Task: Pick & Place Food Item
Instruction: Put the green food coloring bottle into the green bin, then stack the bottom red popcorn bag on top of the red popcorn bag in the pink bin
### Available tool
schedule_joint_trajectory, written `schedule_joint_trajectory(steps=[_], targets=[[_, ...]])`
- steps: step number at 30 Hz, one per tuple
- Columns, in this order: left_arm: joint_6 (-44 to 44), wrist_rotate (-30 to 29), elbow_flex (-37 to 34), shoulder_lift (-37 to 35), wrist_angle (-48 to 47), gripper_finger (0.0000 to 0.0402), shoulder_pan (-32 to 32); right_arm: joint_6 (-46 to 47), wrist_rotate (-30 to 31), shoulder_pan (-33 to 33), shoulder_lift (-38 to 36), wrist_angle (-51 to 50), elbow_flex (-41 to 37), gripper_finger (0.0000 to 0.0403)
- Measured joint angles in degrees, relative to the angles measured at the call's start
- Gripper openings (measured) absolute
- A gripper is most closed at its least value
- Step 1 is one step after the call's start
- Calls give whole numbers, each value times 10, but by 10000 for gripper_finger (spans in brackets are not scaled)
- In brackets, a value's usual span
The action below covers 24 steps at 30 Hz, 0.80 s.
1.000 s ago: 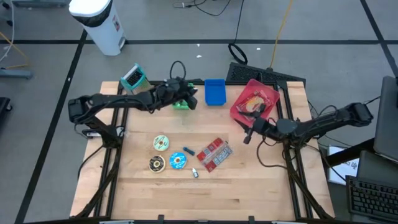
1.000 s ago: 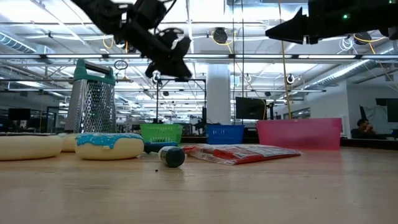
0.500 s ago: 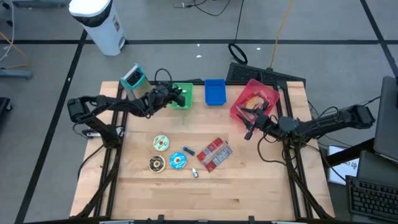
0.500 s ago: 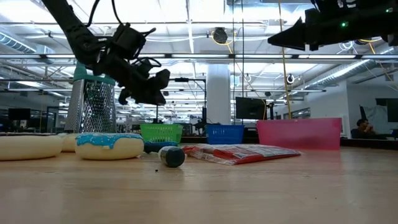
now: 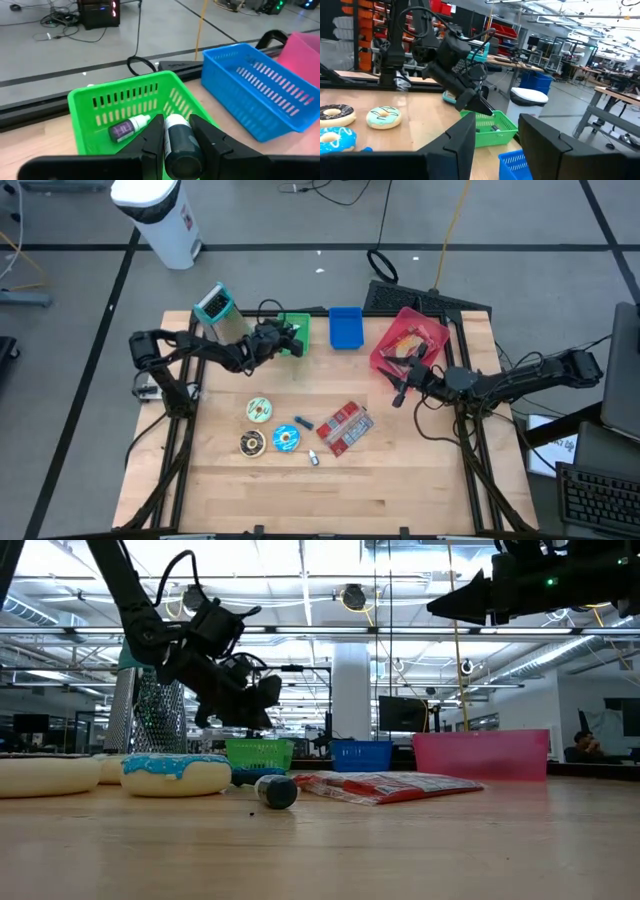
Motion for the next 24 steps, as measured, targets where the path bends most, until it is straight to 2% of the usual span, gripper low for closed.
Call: schedule_joint_trajectory(steps=[4, 13, 18, 24], targets=[[0, 0, 0, 1, 0, 89, -1, -1, 0, 0, 0, -1, 0, 137], [-3, -3, 0, 1, -2, 94, 0, -1, 0, 0, 0, -2, 0, 136], [-10, -14, 0, 1, -3, 127, 2, -1, 0, 0, 0, -2, 0, 135], [-10, 25, 0, 1, -8, 183, 13, -1, 0, 0, 0, -2, 0, 137]])
